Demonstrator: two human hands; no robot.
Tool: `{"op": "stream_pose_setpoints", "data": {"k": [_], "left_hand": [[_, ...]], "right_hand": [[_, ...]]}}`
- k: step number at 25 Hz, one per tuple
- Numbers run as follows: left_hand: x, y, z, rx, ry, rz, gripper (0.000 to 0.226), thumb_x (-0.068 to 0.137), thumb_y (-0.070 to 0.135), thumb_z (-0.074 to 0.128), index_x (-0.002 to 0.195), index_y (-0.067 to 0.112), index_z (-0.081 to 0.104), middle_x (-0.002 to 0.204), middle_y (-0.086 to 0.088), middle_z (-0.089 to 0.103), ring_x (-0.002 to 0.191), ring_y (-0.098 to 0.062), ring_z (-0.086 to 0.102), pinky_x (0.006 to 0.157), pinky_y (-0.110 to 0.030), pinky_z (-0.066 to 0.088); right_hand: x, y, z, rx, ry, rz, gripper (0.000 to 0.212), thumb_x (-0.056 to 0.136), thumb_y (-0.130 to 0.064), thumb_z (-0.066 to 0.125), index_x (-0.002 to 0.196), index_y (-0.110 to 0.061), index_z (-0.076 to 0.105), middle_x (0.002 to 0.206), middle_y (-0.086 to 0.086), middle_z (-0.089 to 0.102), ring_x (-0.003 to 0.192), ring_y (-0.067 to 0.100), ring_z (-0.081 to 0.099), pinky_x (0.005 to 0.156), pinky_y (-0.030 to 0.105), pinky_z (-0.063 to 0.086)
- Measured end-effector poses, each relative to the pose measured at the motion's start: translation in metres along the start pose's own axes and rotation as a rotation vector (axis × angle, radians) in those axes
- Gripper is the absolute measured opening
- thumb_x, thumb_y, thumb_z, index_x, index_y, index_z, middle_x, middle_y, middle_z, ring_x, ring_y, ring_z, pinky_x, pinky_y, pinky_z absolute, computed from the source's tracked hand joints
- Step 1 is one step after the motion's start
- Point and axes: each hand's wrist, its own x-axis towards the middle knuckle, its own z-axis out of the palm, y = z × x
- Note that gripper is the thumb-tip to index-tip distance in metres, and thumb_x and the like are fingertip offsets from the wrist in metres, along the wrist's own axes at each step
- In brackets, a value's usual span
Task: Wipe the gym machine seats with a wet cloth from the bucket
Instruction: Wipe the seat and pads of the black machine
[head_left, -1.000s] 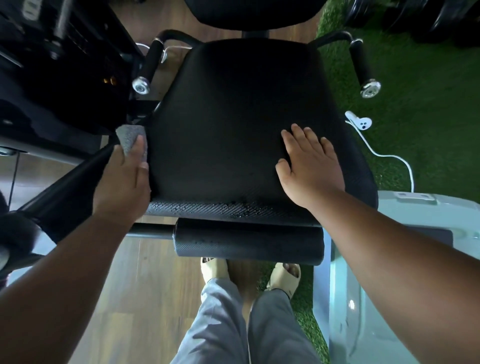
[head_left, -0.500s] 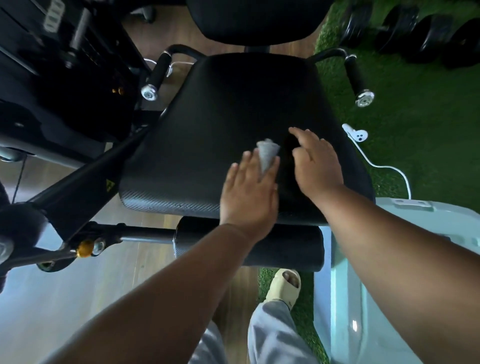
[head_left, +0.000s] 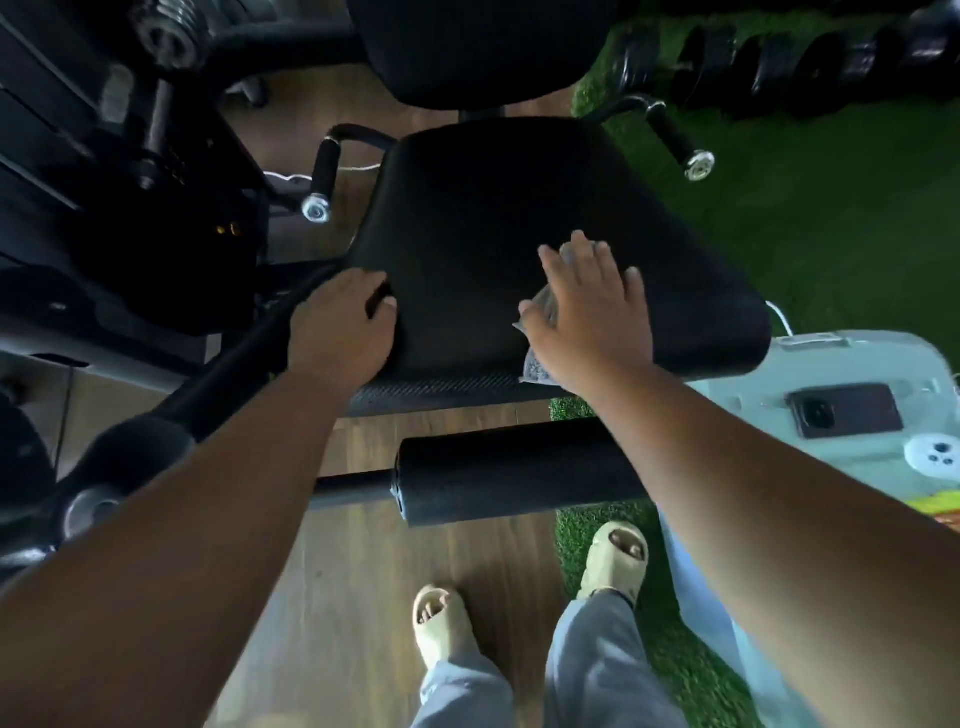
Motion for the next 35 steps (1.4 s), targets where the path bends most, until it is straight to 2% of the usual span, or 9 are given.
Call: {"op": "stream_pose_setpoints", "data": {"k": [2,4,9,13,25,28,30,33,35], "left_hand": [[0.007,-0.008,0.008,0.033,-0.017,0.051,0.046,0.097,0.041,0.049,0.137,0.018,0.055,0.145,-0.006,0.050,0.134,-0.027,0.043,0.114,-0.042,0.032],[0.010,-0.002,0.014,0.051,0.021,0.021,0.040,0.096,0.042,0.047,0.130,0.023,0.056,0.138,-0.004,0.050,0.128,-0.028,0.044,0.107,-0.045,0.036],[0.009,-0.004,0.022,0.100,0.131,-0.006,0.033,0.095,0.038,0.044,0.124,0.028,0.056,0.133,0.000,0.051,0.123,-0.026,0.046,0.099,-0.045,0.038],[0.009,-0.005,0.025,0.107,0.159,0.035,0.034,0.093,0.039,0.045,0.124,0.027,0.057,0.132,-0.001,0.052,0.122,-0.028,0.046,0.098,-0.046,0.039],[0.005,0.000,0.029,0.167,0.231,0.029,0.041,0.086,0.038,0.045,0.121,0.023,0.059,0.129,-0.008,0.054,0.117,-0.039,0.048,0.091,-0.051,0.042],[0.005,0.000,0.031,0.178,0.255,0.038,0.042,0.086,0.038,0.043,0.121,0.021,0.060,0.128,-0.010,0.054,0.114,-0.041,0.049,0.089,-0.051,0.042],[0.004,0.001,0.032,0.192,0.267,0.043,0.042,0.087,0.038,0.043,0.121,0.021,0.060,0.129,-0.010,0.054,0.114,-0.041,0.049,0.088,-0.051,0.042],[0.005,0.003,0.032,0.182,0.271,0.037,0.042,0.086,0.038,0.043,0.121,0.022,0.060,0.128,-0.010,0.054,0.113,-0.042,0.049,0.087,-0.052,0.042],[0.005,0.004,0.031,0.174,0.277,0.029,0.042,0.086,0.037,0.043,0.121,0.022,0.061,0.128,-0.010,0.054,0.114,-0.041,0.049,0.086,-0.052,0.042]], "right_hand": [[0.006,-0.016,0.012,-0.046,-0.034,0.173,0.063,0.101,-0.050,0.033,0.156,-0.021,0.028,0.168,0.004,-0.003,0.154,0.029,-0.001,0.124,0.050,0.005],[0.004,-0.038,0.028,-0.021,0.040,0.211,0.058,0.102,-0.044,0.032,0.152,-0.014,0.036,0.168,0.008,0.002,0.153,0.035,0.003,0.123,0.049,0.012],[-0.032,-0.089,0.072,-0.142,0.059,-0.196,0.057,0.102,-0.037,0.030,0.153,-0.011,0.035,0.166,0.007,0.016,0.151,0.034,0.015,0.123,0.047,0.015],[-0.028,-0.023,0.056,-0.275,0.129,-0.339,0.056,0.100,-0.038,0.033,0.152,-0.017,0.040,0.163,0.006,0.026,0.144,0.030,0.034,0.121,0.050,0.016],[-0.018,0.159,0.004,-0.176,0.284,0.028,0.050,0.095,-0.028,0.040,0.140,-0.013,0.055,0.155,0.013,0.040,0.138,0.033,0.044,0.115,0.049,0.028],[0.008,0.151,-0.014,-0.052,0.254,0.184,0.044,0.097,-0.026,0.039,0.134,-0.011,0.058,0.152,0.010,0.040,0.127,0.034,0.049,0.097,0.041,0.042],[0.044,0.145,-0.025,-0.053,0.138,0.276,0.036,0.100,-0.025,0.038,0.124,-0.009,0.057,0.142,0.013,0.044,0.117,0.037,0.051,0.079,0.038,0.040],[0.093,0.137,-0.039,0.061,-0.129,0.394,0.040,0.099,-0.024,0.033,0.128,-0.007,0.053,0.131,0.018,0.047,0.121,0.040,0.046,0.079,0.043,0.038],[0.101,0.140,-0.041,0.060,-0.155,0.417,0.037,0.099,-0.033,0.033,0.118,-0.010,0.055,0.123,0.015,0.053,0.115,0.038,0.052,0.078,0.040,0.037]]}}
